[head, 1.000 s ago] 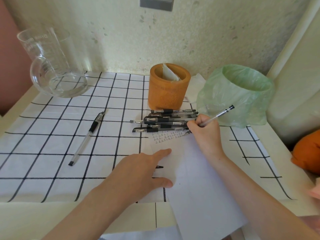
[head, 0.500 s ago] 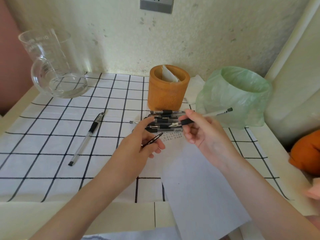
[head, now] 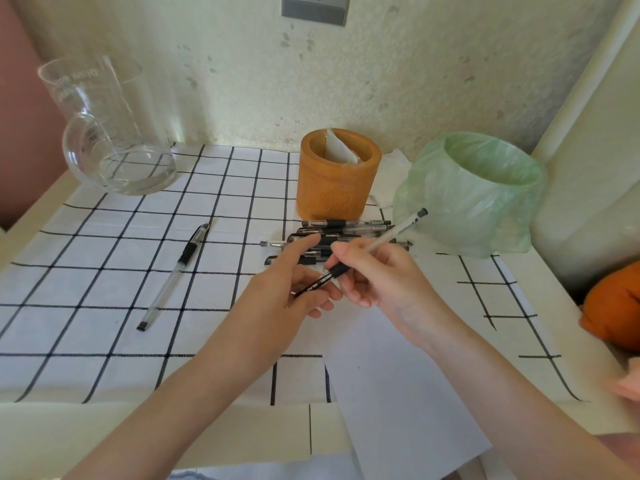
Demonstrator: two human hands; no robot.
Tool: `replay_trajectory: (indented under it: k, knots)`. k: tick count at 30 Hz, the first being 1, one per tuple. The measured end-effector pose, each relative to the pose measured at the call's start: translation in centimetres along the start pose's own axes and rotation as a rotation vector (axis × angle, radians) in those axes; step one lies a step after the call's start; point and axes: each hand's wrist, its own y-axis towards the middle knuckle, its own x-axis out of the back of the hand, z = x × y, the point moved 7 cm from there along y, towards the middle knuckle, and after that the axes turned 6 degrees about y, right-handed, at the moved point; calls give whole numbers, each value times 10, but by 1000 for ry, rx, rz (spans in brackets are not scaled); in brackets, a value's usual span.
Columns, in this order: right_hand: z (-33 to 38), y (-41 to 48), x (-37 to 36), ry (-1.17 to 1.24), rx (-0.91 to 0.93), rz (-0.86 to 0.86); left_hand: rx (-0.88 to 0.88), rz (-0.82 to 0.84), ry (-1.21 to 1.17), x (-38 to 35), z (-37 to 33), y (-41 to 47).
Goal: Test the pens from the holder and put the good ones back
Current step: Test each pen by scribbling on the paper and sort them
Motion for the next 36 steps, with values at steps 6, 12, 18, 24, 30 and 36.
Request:
replay_trajectory:
  k: [6, 12, 18, 24, 30, 36]
  knots:
    - [3, -3, -2, 52, -13, 26, 28, -103, 107, 14, 4, -3]
    - [-4, -4, 0, 85, -37, -10, -35, -130, 352, 13, 5, -5]
    - [-7, -7, -2, 91, -74, 16, -65, -132, 417, 9, 7, -6]
    - [-16, -12, -9, 166, -118, 42, -69, -120, 468, 11, 11, -9]
    - [-13, -4, -21, 230, -85, 55, -65, -197, 493, 24, 4, -6]
    - [-12, 4, -21, 214, -73, 19, -29, -208, 510, 31, 2, -3]
